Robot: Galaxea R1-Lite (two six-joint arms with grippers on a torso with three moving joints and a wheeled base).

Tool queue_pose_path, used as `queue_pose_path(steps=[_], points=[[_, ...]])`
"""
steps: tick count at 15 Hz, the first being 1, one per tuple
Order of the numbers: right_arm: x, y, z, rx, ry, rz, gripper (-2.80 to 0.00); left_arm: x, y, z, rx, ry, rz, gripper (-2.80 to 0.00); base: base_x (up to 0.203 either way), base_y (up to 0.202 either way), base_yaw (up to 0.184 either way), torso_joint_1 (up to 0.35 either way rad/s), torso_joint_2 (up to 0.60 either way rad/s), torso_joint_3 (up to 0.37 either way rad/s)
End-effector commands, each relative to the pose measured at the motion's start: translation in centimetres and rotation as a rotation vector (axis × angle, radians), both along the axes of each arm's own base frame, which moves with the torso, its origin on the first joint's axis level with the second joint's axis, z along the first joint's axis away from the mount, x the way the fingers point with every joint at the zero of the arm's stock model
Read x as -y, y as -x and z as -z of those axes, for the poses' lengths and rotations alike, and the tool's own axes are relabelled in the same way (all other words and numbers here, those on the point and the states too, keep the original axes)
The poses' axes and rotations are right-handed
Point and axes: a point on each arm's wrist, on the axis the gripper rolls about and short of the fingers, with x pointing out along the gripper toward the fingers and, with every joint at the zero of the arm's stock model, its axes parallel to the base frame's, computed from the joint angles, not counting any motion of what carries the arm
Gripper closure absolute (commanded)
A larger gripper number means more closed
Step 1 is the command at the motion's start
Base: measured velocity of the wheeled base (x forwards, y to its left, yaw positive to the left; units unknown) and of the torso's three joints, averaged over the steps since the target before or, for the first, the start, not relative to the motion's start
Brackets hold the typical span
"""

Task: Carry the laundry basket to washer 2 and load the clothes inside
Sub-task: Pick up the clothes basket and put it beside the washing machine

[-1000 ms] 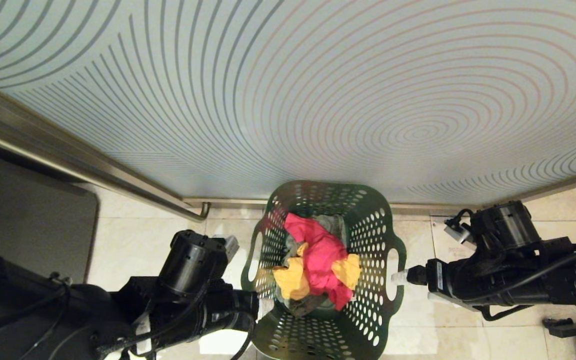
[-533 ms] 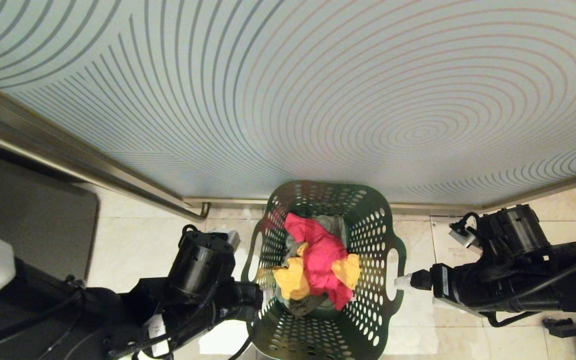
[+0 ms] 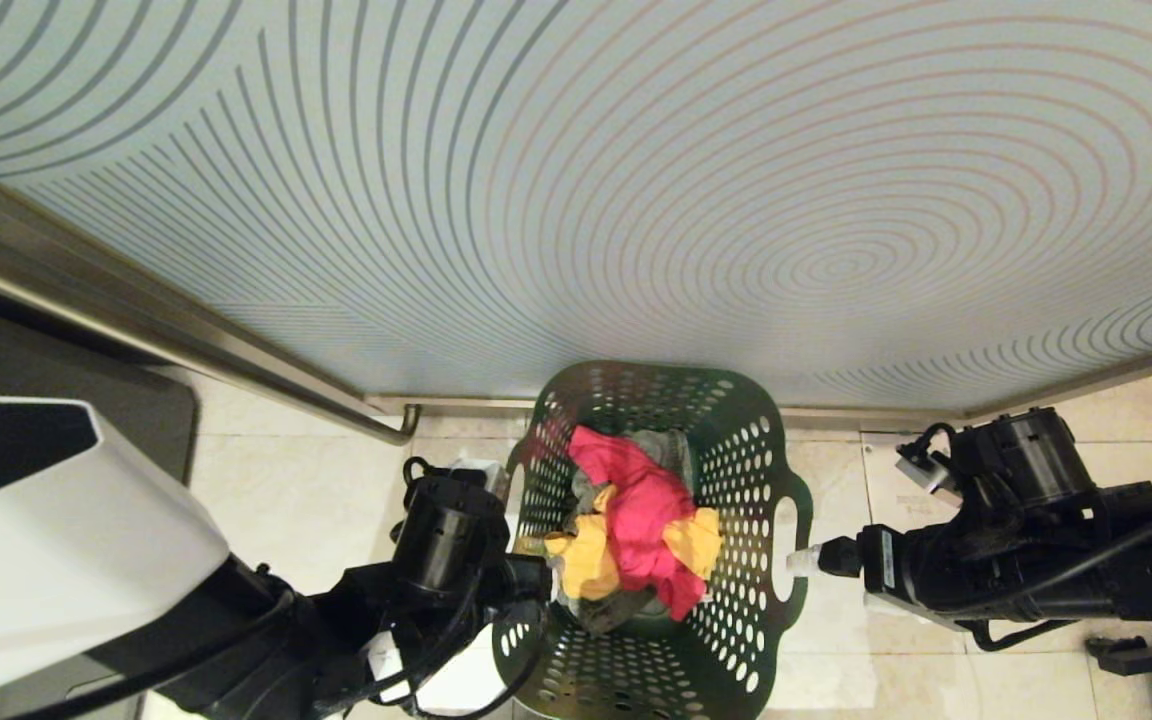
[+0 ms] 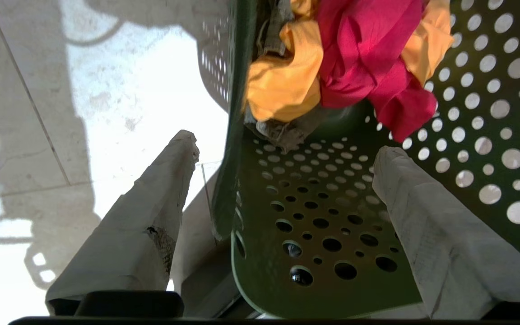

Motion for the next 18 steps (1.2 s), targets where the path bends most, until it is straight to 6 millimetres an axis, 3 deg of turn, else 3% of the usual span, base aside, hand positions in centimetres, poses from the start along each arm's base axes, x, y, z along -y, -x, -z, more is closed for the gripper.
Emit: queue_pose_path(steps=[1,9,13,18], points=[[-0.1,-0.1,0.0,-0.002,-0.003,0.000,-2.80,0.2,-0.3,0.7,-0.002,-0.018,0.003,-2.80,0.000,0.000,0.000,0.000,0.00,0.000],[0.5,-2.4,2.5,-0.029,0.027,0.018,-2.80,1.4,-1.6,2.5,0.020,-0.012,0.007,-2.80,0.000,0.000,0.000,0.000,0.00,0.000],[1.0,-3.5,2.4,-0.002,0.028,0.033,-2.80,1.5,-1.6,2.5,0.026,-0.019,0.015,-2.80,0.000,0.000,0.000,0.000,0.00,0.000],[1.1,-6.4,2.4,0.026,0.032,0.046,-2.80,1.4,-1.6,2.3,0.030,-0.018,0.015,-2.80,0.000,0.000,0.000,0.000,0.00,0.000]])
